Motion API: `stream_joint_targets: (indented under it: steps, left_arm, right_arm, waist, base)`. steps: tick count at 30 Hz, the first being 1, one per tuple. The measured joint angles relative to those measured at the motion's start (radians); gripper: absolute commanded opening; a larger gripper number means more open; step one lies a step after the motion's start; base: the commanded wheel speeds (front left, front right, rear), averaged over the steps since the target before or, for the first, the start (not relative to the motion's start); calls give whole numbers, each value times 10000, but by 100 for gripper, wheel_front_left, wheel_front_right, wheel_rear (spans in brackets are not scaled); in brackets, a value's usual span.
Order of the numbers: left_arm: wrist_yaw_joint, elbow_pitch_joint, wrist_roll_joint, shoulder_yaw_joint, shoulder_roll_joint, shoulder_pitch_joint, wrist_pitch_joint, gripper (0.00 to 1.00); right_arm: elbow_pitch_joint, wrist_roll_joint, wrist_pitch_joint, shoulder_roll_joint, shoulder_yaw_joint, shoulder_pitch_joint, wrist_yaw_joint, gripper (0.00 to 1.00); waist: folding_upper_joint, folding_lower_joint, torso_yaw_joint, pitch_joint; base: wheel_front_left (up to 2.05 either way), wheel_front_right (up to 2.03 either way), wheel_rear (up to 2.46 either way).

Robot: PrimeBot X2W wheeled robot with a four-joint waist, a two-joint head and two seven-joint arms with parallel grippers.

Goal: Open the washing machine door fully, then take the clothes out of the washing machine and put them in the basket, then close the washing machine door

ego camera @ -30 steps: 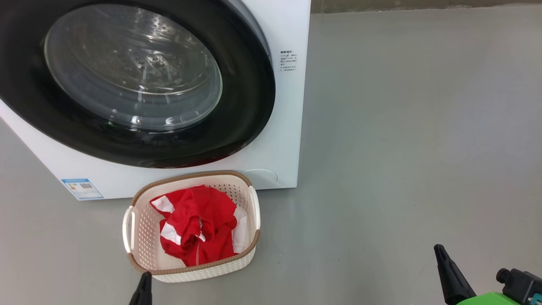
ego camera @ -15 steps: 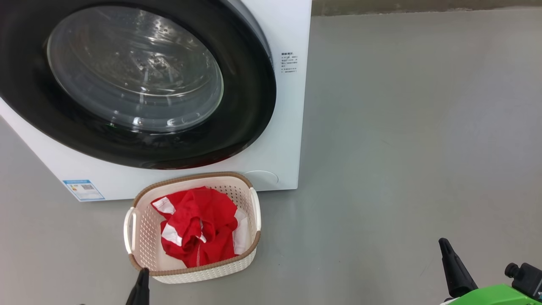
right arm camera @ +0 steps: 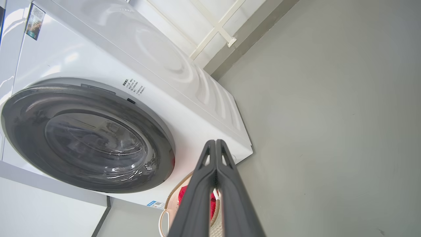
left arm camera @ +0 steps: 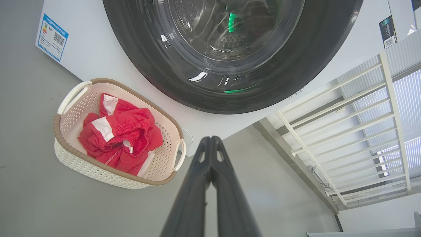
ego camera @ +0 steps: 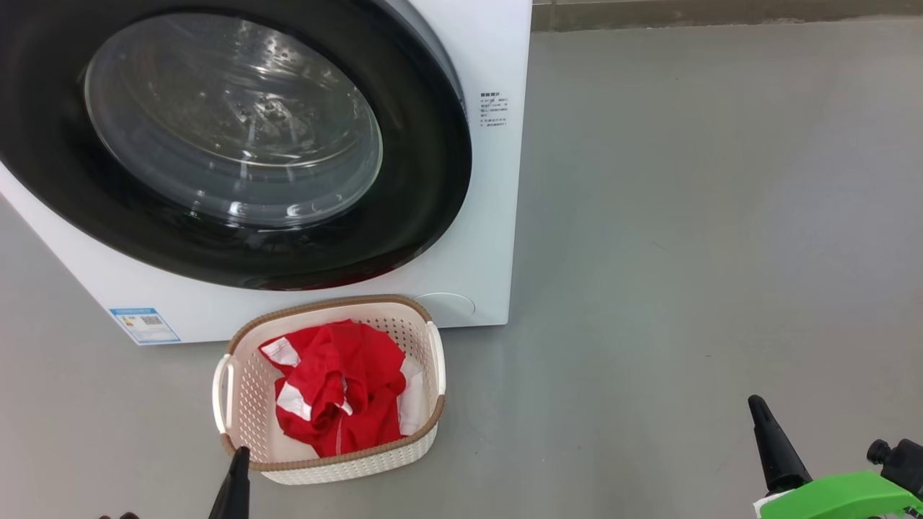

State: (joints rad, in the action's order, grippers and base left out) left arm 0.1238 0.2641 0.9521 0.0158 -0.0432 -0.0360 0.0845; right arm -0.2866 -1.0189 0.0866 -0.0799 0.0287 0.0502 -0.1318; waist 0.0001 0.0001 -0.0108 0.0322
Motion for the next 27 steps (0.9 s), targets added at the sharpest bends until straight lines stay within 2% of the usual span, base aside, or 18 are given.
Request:
stream_joint_targets:
  steps: [27]
  left_arm:
    - [0,12,2698,157,-25,393,-717,0]
  right_arm:
    - [35,-2437,-709,132,320,-370,2,0]
  waist:
    - [0,0,44,-120]
  base:
    - [0,0,0]
